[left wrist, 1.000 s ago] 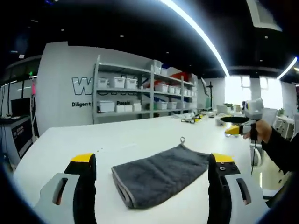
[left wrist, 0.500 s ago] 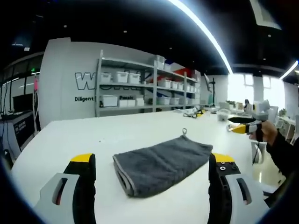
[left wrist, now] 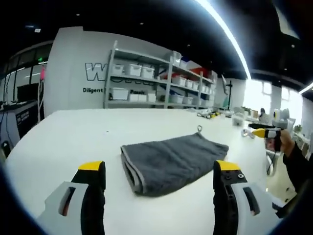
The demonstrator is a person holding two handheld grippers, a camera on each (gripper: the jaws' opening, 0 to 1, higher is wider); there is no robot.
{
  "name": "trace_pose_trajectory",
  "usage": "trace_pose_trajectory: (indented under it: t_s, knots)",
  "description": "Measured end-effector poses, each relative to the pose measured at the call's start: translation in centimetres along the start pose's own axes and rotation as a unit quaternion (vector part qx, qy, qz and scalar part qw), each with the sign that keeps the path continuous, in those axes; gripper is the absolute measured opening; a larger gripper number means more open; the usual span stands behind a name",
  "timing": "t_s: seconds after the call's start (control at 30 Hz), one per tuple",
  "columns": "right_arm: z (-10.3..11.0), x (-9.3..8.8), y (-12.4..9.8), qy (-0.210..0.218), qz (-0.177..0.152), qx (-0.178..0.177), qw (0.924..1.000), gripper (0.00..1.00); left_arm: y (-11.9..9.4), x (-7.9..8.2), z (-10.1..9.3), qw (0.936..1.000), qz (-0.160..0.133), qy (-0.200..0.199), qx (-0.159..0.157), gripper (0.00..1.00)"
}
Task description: Open the folded towel by lifting each exposed corner and separating the folded layers until the towel lies flat within the target outline without major curled edges
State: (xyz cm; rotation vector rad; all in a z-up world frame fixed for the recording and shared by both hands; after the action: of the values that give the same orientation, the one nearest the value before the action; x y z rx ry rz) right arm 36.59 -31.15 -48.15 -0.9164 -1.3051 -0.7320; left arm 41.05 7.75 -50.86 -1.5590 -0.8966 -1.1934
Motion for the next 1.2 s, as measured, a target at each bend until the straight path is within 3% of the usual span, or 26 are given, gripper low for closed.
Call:
trace_pose_trajectory:
  t_s: [0.03,0.33,0.73,1.2]
  knots:
    - [-0.1,-0.1,0.3,-0.001,0.001,0.002,1.0,1.0,0.3,-0.4,0.5,0.9999,0.006,-0.009,0.011,0.89]
    - [-0.7,-0.5,2.2,0.005,0.013,0.009,0.9999,0.99,0.4,-1.1,0.4,0.9995,0.02,-0.022,0.005,0.85]
    - [0.5,-2.7,4.2,0.007,0.037,0.03,0.9988,0.95,2.5,-2.6,0.3,0.9987,0.046,-0.02,0.001,0.84]
    - [1.5,-4.5,5.3,0.031,0.04,0.037,0.998,0.84,3.4,-4.1,-0.1,0.9973,0.07,-0.02,-0.012,0.7]
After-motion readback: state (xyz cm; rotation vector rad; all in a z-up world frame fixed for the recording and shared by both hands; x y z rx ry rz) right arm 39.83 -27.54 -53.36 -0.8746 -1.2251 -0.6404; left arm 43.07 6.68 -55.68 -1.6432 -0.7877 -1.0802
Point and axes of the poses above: the point that each gripper's makers call its tool centre point, and the gripper's own axes: y roughly forward along the fingers, z roughly to its left, x roughly out of its top, the point moved 1 cm from there along -y, roughly backward along the fingers, and after that the axes turned 14 degrees about x, right-handed, at the moved point
